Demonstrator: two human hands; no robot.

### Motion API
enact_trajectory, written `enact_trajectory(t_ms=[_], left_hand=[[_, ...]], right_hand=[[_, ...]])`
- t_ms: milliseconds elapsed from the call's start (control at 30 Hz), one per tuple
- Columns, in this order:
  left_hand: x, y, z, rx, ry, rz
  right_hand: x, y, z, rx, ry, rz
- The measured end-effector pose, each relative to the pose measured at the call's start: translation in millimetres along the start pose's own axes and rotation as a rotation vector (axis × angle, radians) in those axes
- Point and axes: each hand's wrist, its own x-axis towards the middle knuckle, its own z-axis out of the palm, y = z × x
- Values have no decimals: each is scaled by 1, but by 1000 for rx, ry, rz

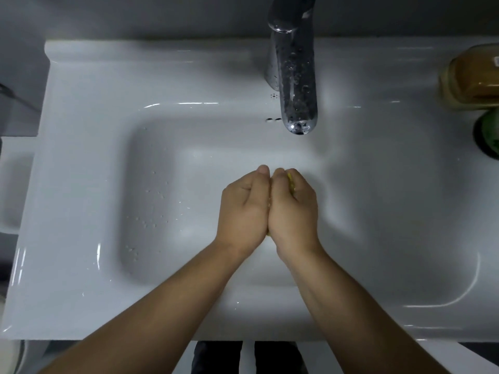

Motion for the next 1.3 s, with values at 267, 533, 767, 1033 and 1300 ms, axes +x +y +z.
enact_trajectory(t_ms=[267, 533, 767, 1033, 1300], left_hand=[[5, -17, -7, 203, 54, -15], [-3, 17, -12, -232, -82, -525], [-13, 22, -2, -5, 67, -199], [-6, -3, -8, 149, 87, 147], [0, 6, -17, -140, 75, -283]], right_hand=[[13, 7, -5, 33, -203, 284], [-11, 32, -35, -267, -260, -642], [-15, -1, -12, -20, -147, -201], [-2, -12, 1, 157, -172, 327], [-16, 7, -27, 132, -277, 11]])
